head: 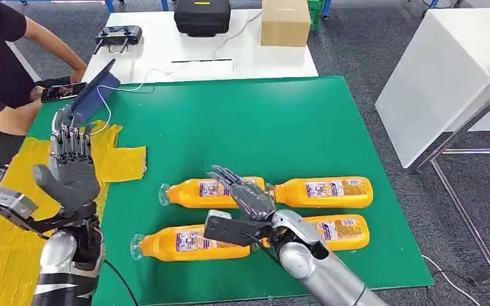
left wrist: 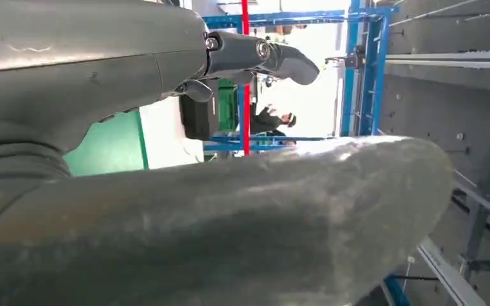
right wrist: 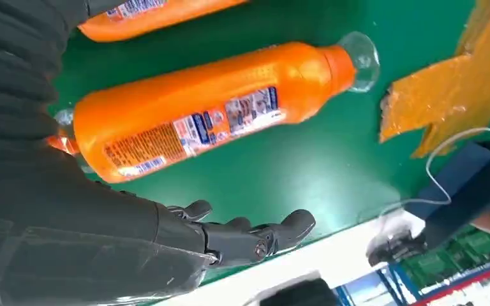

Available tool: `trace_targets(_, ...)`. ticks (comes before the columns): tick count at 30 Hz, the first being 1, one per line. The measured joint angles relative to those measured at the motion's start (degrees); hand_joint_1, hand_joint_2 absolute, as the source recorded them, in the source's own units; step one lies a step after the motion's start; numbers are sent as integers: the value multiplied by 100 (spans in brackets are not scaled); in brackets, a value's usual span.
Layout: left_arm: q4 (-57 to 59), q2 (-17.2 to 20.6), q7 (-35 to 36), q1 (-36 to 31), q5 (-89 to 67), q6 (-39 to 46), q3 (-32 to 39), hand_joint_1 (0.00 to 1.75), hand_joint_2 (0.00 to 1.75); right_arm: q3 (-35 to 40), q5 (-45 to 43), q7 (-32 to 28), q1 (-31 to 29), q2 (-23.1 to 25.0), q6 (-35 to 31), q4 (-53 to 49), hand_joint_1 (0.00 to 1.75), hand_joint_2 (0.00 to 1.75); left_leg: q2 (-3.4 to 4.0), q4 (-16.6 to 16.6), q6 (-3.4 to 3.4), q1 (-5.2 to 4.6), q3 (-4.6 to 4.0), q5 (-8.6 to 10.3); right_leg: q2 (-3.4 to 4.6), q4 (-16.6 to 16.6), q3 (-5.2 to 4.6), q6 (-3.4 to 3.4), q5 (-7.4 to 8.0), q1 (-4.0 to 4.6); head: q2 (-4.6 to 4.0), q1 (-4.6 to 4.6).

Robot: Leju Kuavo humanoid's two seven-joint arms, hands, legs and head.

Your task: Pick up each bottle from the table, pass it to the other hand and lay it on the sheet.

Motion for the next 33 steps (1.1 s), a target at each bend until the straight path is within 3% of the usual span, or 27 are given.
trace_targets(33,404,7,122,-419,105,28,-181,0,0,1237,-225,-22,-222,92,490,942,0,175,0,0,0,0,-1,0,0,0,0,0,0,0,0,0)
